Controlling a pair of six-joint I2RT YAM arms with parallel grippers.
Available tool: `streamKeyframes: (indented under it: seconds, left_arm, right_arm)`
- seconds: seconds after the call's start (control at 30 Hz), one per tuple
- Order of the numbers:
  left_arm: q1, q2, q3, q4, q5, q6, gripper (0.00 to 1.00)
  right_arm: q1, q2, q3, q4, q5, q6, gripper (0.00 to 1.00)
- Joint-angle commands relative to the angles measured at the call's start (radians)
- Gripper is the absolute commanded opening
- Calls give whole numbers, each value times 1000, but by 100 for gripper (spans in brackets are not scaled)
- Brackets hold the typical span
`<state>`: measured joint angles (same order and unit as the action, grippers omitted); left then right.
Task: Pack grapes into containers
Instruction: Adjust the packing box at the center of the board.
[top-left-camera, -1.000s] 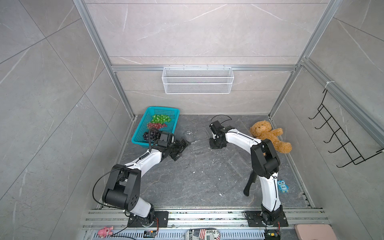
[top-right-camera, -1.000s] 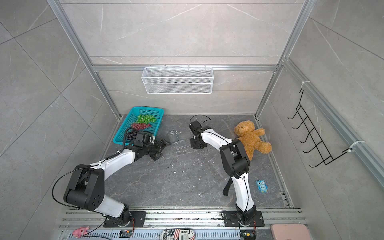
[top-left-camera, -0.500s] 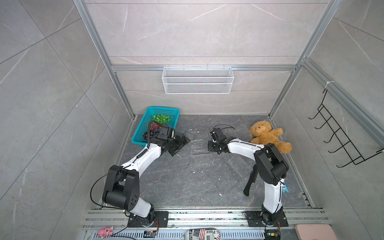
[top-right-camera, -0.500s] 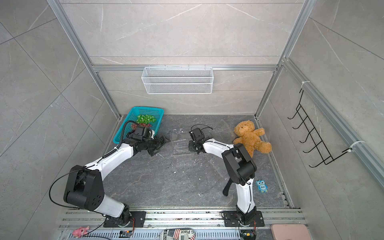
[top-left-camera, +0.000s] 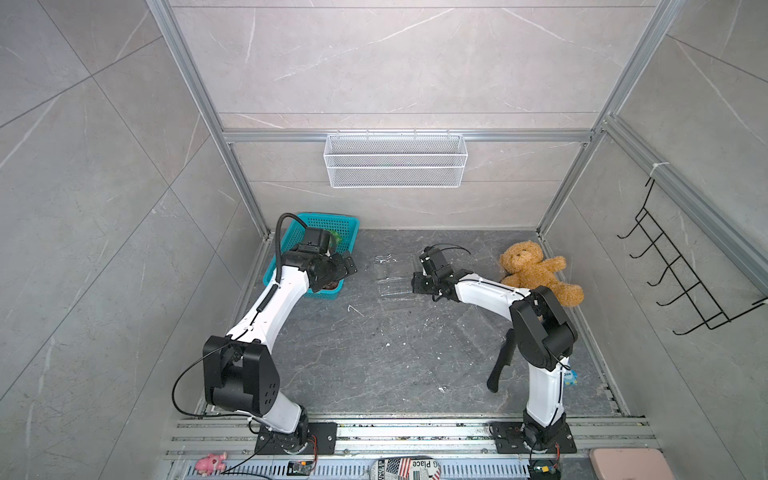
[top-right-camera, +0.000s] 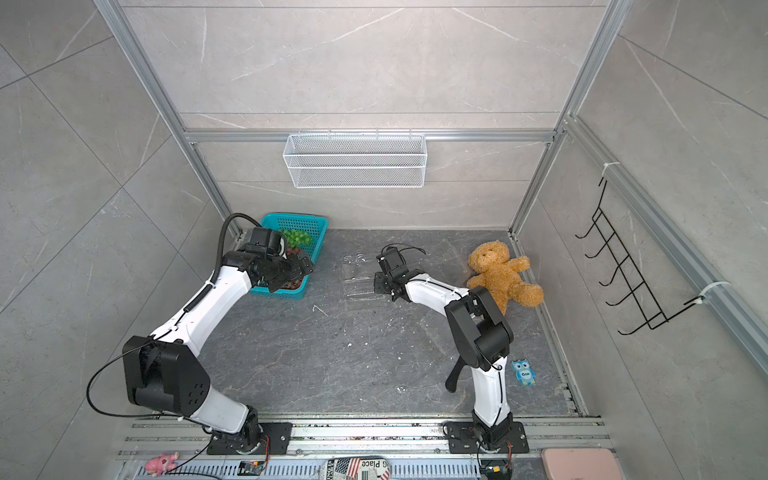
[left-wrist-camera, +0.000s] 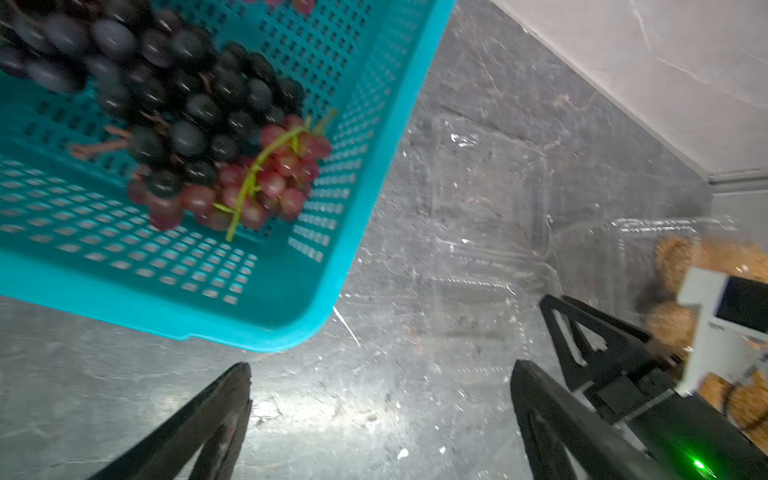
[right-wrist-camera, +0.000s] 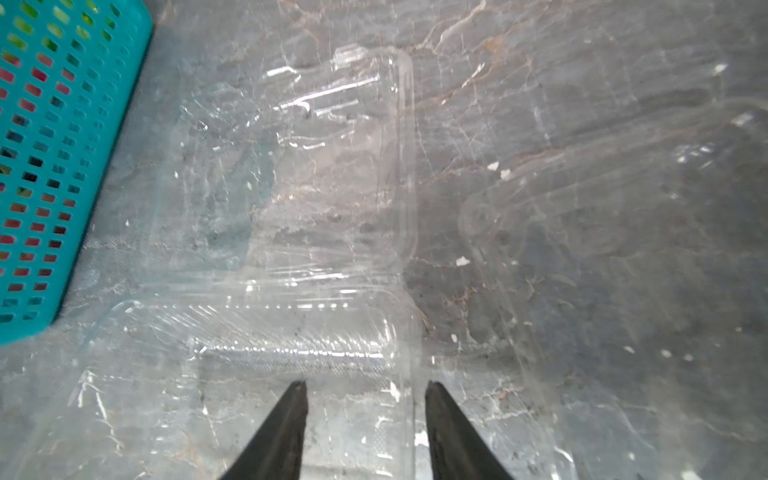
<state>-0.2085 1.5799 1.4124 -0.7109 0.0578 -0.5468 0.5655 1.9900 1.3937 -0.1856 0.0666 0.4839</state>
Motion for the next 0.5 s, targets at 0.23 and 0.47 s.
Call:
streamKeyframes:
  seconds: [0.23,0.47]
  left_arm:
    - [62,250,238,-109,-87,152,91]
    - [75,410,350,-107,-79,160,76]
  right_arm:
    - [6,-117,85,-46,-29,-65,99]
    - [22,-176,131,-68,-65,-105,99]
